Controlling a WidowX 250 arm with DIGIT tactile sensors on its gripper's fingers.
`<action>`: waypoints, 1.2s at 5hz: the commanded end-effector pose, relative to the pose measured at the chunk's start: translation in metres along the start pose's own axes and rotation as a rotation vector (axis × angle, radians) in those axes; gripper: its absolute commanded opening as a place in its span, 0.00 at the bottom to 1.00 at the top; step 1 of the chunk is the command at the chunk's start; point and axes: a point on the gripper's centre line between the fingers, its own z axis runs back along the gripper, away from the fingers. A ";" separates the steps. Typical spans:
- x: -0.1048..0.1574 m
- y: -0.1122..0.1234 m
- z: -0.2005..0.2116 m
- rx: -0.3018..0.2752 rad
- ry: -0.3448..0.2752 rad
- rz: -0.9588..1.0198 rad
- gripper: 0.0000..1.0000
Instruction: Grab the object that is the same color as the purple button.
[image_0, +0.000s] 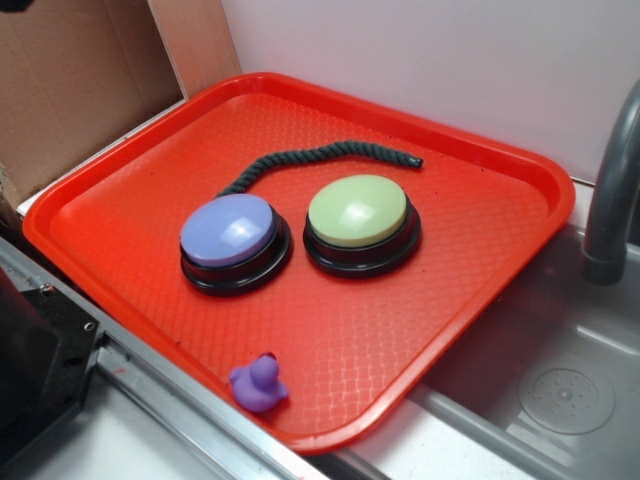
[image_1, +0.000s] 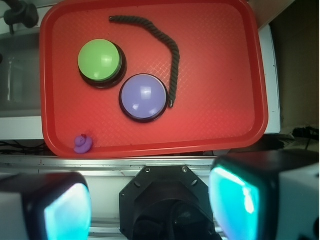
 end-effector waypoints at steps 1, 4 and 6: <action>0.000 0.000 0.000 0.000 0.000 0.000 1.00; 0.017 -0.067 -0.060 0.052 -0.055 0.083 1.00; 0.017 -0.103 -0.130 -0.045 -0.016 0.097 1.00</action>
